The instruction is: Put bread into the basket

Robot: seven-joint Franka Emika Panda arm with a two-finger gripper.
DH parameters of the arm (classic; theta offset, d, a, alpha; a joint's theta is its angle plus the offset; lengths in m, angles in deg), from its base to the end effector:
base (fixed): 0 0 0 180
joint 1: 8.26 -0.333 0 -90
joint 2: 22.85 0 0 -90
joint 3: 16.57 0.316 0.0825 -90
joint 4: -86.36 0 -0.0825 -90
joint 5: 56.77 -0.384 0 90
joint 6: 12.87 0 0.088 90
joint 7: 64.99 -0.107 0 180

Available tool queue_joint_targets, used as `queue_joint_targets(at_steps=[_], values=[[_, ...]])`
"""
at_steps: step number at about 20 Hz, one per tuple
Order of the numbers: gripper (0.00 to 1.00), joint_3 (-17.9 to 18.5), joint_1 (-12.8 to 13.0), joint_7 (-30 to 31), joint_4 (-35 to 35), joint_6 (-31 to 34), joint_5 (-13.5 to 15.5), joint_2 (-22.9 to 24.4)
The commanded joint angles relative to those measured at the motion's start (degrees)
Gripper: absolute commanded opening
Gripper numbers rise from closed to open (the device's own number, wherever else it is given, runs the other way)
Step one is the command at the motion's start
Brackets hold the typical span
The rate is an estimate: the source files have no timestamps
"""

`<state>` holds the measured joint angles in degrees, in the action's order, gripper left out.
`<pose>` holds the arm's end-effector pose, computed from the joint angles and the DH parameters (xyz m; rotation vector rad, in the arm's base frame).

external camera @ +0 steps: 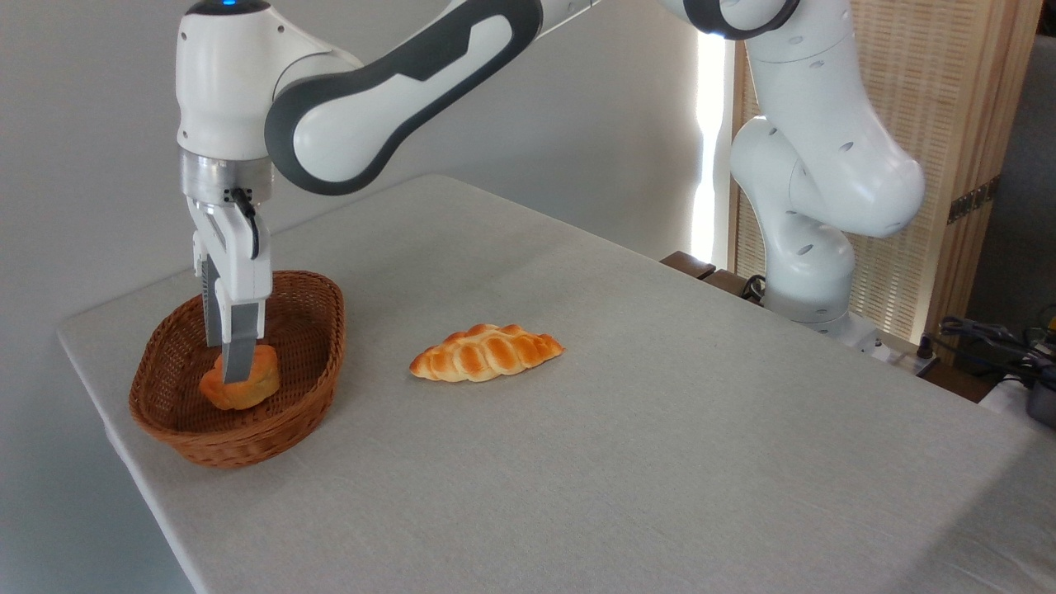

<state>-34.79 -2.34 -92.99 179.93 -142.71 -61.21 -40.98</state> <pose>0.6300 -0.2536 0.4773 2.7631 -1.3665 0.5192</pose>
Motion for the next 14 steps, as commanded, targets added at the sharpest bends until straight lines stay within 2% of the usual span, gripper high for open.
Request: queue_joint_targets(at_steps=[1, 3, 4, 7, 10, 12, 14], values=[[1.00, 0.82, -0.65, 0.14, -0.41, 8.79, 0.65, 5.37], [1.00, 0.82, -3.09, -0.03, -0.41, 14.06, 1.18, 8.62], [1.00, 0.99, -3.46, -0.03, -0.58, 16.96, 2.66, 9.85], [1.00, 5.29, -3.81, -1.60, -0.93, 24.87, 5.22, 13.55], [1.00, 10.90, -3.72, -10.46, -1.81, 32.96, 7.23, 16.45], [1.00, 14.34, -3.46, -12.95, -1.81, 35.79, 8.91, 18.03], [1.00, 16.02, -3.28, -13.04, -1.81, 37.63, 8.92, 18.56]])
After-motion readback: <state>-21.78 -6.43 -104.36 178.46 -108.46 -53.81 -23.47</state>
